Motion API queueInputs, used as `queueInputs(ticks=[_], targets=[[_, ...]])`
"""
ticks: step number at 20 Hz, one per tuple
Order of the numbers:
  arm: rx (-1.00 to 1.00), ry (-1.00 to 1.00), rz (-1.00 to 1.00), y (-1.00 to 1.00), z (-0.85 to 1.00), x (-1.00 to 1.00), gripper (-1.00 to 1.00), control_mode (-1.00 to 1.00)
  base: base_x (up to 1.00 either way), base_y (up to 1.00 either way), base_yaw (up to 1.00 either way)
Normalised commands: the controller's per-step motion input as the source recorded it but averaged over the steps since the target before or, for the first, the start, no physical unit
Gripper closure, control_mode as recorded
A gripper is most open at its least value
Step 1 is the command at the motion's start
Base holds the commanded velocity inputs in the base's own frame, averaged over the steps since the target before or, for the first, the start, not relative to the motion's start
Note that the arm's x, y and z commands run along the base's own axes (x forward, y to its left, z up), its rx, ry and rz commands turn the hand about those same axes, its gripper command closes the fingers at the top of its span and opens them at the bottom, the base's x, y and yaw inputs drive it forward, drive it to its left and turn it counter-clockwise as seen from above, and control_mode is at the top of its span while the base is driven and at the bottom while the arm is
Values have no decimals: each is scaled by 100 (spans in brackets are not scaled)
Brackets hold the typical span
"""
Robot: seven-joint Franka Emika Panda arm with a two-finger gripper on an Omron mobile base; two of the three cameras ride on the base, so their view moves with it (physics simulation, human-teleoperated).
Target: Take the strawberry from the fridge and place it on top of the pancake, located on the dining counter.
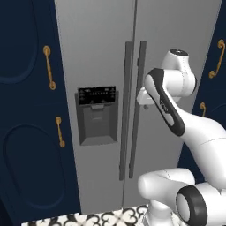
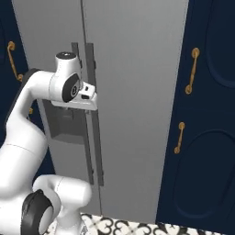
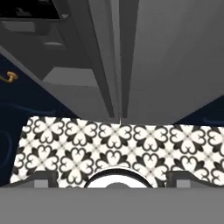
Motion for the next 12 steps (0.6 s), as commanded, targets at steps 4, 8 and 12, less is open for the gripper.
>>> queueInputs(ticks=[4,8,12], targets=[[0,0,0,0,0,0,-100,100,-7,14,0],[0,0,0,0,0,0,-100,100,-51,9,0],[0,0,0,0,0,0,-100,100,-50,6,0]])
